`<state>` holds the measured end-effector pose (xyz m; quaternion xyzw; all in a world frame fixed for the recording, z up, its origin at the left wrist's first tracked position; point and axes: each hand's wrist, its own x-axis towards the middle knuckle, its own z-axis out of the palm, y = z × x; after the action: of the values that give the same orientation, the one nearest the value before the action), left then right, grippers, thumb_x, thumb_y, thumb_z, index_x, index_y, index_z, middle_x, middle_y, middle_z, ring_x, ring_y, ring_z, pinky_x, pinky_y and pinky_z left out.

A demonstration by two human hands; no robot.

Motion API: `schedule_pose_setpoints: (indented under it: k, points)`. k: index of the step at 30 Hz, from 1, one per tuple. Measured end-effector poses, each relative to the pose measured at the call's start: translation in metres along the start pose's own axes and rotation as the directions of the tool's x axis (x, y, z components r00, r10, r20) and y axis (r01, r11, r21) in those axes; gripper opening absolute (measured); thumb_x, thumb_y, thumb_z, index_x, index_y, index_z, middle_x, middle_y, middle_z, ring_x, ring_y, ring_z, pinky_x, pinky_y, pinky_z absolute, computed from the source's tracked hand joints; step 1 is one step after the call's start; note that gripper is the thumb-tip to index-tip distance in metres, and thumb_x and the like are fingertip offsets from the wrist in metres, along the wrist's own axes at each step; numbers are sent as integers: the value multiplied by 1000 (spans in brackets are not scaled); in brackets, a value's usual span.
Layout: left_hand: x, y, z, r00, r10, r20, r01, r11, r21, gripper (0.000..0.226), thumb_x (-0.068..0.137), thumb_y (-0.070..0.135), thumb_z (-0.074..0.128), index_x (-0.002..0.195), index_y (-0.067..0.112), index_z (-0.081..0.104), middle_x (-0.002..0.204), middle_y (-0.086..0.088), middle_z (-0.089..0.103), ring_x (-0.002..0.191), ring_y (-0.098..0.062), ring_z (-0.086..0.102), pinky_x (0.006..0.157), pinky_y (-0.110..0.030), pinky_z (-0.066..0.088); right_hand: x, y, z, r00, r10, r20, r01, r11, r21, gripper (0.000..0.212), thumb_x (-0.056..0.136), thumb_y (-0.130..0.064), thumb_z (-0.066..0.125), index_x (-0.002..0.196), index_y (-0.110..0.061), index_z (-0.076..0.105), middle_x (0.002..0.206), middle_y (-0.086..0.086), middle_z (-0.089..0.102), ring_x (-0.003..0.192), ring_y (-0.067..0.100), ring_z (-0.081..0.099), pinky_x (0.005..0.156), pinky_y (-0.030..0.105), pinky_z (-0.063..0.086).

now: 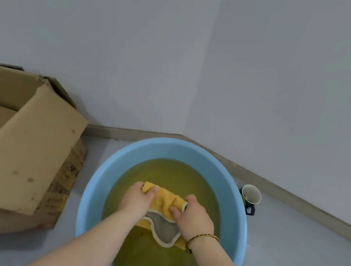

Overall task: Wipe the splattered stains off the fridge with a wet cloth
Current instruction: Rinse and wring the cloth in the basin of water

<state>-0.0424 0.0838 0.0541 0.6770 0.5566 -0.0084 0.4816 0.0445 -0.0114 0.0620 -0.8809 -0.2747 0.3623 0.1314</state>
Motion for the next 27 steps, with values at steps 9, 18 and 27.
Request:
schedule_pose_setpoints:
  k: [9, 18, 27]
  points:
    - [88, -30, 63, 993, 88, 75, -96, 990, 107, 54, 91, 32, 52, 138, 10, 36, 141, -8, 43, 123, -24, 46, 86, -24, 41, 82, 32, 53, 999, -29, -34, 12, 913, -407, 37, 92, -32, 48, 123, -12, 42, 119, 6, 57, 108, 23, 57, 81, 30, 45]
    - [82, -46, 69, 986, -115, 121, 137, 973, -187, 50, 90, 17, 52, 135, -2, 37, 101, -13, 60, 84, -23, 54, 63, -27, 46, 88, 39, 63, 996, 65, -61, -81, 942, -325, 27, 93, -13, 39, 114, -14, 56, 118, 3, 61, 108, 20, 59, 83, 28, 45]
    - [75, -15, 51, 999, -40, -10, 27, 816, -578, 51, 93, 29, 49, 137, 7, 37, 133, -15, 45, 121, -33, 43, 101, -38, 36, 67, 10, 47, 959, -40, -280, 184, 841, 509, 13, 85, -24, 56, 80, -16, 47, 74, -1, 54, 68, 14, 50, 70, 31, 46]
